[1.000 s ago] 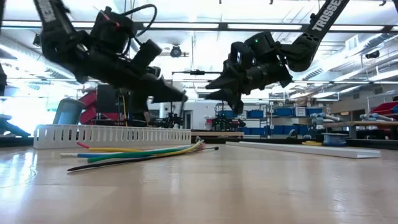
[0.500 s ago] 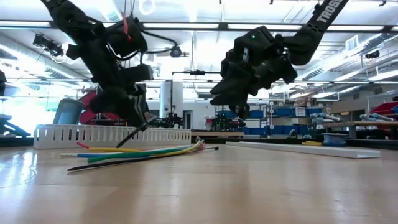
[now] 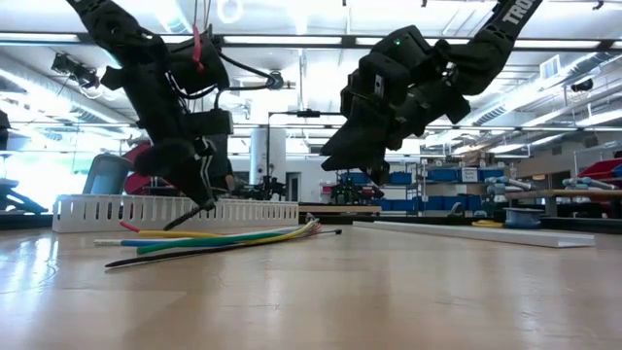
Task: Ziptie cables
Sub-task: Prepare the right black zip tie to wrap the cable wires, then prepare the black zip tie to wrap the cable wires
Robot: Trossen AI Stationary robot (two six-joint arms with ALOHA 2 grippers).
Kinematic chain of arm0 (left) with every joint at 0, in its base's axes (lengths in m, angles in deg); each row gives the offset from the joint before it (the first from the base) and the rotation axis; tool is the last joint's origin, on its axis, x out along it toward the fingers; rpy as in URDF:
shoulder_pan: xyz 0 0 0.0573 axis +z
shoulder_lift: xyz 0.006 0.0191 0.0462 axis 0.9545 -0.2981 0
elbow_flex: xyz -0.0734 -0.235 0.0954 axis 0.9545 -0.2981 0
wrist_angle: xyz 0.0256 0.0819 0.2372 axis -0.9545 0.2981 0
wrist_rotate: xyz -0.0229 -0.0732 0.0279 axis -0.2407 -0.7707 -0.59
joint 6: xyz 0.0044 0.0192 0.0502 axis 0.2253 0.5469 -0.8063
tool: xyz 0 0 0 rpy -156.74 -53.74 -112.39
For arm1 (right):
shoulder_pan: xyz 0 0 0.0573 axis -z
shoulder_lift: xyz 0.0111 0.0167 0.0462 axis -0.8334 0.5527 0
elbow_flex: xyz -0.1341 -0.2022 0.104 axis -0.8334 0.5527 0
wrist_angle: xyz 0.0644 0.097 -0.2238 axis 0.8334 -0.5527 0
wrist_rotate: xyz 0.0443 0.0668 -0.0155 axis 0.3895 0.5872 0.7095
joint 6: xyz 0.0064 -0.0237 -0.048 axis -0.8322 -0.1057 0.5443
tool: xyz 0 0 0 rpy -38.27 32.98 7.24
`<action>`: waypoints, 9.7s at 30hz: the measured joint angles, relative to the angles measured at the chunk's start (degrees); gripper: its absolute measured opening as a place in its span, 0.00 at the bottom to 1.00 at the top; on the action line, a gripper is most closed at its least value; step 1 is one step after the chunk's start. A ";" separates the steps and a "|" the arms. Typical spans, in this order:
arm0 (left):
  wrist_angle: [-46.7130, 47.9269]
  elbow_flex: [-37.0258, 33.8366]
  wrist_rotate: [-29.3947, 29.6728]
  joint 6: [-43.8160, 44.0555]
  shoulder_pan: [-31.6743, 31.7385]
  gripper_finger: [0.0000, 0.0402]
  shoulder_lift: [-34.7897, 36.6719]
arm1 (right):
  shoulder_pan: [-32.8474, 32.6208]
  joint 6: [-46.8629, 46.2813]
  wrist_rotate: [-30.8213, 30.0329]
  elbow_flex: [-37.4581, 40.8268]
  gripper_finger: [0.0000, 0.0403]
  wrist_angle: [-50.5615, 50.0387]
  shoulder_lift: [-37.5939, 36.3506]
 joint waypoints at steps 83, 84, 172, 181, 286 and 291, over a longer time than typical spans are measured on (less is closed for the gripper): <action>-5.40 31.10 -2.91 37.12 -8.68 0.21 -33.20 | -31.09 -19.61 -56.67 0.00 0.25 -53.37 -20.13; -5.53 31.10 -2.91 37.12 -8.68 0.21 -33.20 | -31.09 -19.58 -56.67 0.00 0.25 -53.37 -20.13; -91.20 -2.45 -4.98 27.61 -9.71 0.00 -22.17 | -26.51 -3.90 -55.40 25.44 0.18 17.80 -18.68; -94.23 -1.99 -2.93 26.20 -10.60 0.00 -24.46 | -18.06 3.31 -44.32 25.37 0.15 34.63 -14.73; -88.40 0.79 -11.65 30.61 -7.74 0.07 -24.41 | -10.22 8.79 -25.44 16.79 0.00 36.22 -7.65; -87.42 0.79 -12.13 30.56 -7.48 0.07 -24.41 | -10.24 8.79 -25.47 16.79 0.00 35.51 -7.66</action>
